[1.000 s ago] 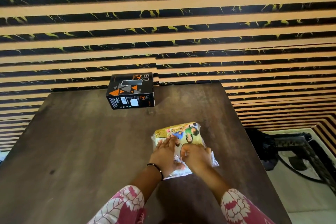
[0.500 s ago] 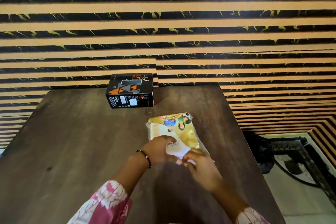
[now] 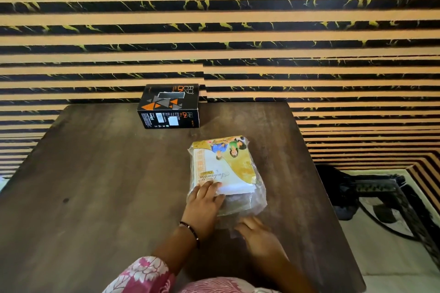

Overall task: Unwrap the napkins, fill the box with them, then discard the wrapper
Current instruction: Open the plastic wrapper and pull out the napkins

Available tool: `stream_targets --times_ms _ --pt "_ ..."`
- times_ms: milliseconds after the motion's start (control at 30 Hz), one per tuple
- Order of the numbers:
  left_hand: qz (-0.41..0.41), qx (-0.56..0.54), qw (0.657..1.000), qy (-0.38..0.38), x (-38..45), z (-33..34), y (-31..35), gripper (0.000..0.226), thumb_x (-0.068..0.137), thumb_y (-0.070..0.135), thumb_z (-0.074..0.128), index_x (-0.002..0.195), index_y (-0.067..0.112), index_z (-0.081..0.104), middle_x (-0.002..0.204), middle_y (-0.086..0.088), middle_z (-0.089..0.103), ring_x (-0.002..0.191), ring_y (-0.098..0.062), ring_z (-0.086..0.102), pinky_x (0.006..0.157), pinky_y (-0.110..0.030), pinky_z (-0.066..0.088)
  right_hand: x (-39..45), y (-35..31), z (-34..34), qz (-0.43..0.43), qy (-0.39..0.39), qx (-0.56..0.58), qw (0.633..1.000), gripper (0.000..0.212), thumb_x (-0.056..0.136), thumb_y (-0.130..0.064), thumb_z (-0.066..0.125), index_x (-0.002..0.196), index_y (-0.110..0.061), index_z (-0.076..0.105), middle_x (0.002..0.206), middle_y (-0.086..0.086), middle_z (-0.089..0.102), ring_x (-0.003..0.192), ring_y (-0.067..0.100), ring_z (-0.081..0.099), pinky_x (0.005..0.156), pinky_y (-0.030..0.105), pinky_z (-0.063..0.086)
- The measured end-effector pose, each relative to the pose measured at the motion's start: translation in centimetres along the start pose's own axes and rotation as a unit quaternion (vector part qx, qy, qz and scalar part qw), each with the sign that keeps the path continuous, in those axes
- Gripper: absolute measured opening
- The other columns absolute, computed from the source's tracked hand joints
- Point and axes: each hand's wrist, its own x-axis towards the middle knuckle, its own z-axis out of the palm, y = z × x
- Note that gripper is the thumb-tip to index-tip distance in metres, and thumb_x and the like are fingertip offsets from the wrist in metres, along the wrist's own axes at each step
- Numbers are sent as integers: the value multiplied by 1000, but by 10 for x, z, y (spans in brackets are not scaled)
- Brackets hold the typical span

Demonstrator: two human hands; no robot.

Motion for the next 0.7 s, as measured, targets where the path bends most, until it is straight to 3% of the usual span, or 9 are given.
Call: stream_targets --times_ms 133,233,367,467,500,533,600,633,700 --pt "-18 6 999 41 1 -2 6 23 54 34 77 72 27 67 107 1 66 97 -23 64 71 -38 56 -6 8 -2 -13 -23 20 999 26 73 -23 59 97 -33 58 102 -14 61 94 6 61 68 15 51" --pt "-56 -89 992 69 3 -15 16 18 85 35 54 90 21 65 106 -2 57 97 -24 55 68 -38 49 -4 16 -9 -7 -28 27 999 29 82 -14 50 108 -24 59 115 -5 57 109 15 54 82 26 48" --pt "-87 -206 970 92 8 -31 32 23 92 32 42 103 19 58 105 -4 56 91 -28 59 68 -35 47 2 9 -30 33 12 63 997 23 87 -11 45 100 -19 63 106 1 63 99 19 58 76 22 39" --pt "-68 -250 959 117 9 -36 44 20 90 29 47 101 18 60 102 -6 63 90 -27 60 74 -37 50 10 -3 -42 117 49 232 964 25 90 -7 46 104 -16 64 102 -2 64 93 12 59 77 13 42" --pt "-64 -256 956 127 9 -37 47 20 89 28 49 100 17 61 100 -6 65 90 -25 61 75 -35 49 17 -8 -42 185 52 348 918 23 90 -4 46 100 -13 65 97 -2 63 85 9 59 72 9 44" --pt "-60 -261 954 137 9 -39 52 19 87 26 50 98 17 63 98 -6 67 89 -23 61 75 -33 48 24 -11 -42 264 60 489 829 23 90 -2 44 91 -11 65 88 1 61 74 8 57 61 7 46" --pt "-54 -269 950 149 8 -45 59 14 84 22 52 90 16 64 90 -5 69 83 -20 61 71 -29 45 38 -16 -40 390 68 689 607 28 91 0 40 76 -9 62 71 8 56 57 12 52 43 13 45" --pt "-53 -270 950 150 8 -47 63 13 83 19 53 86 16 64 87 -5 69 80 -20 60 69 -28 44 41 -14 -39 416 63 721 550 28 91 1 39 76 -8 61 69 10 55 55 15 52 41 16 46" --pt "-56 -271 951 138 6 -51 67 14 82 19 52 88 16 65 88 -5 69 81 -19 59 70 -27 43 43 -13 -41 426 43 735 526 24 89 2 42 78 -9 60 67 10 58 57 17 53 45 20 48"
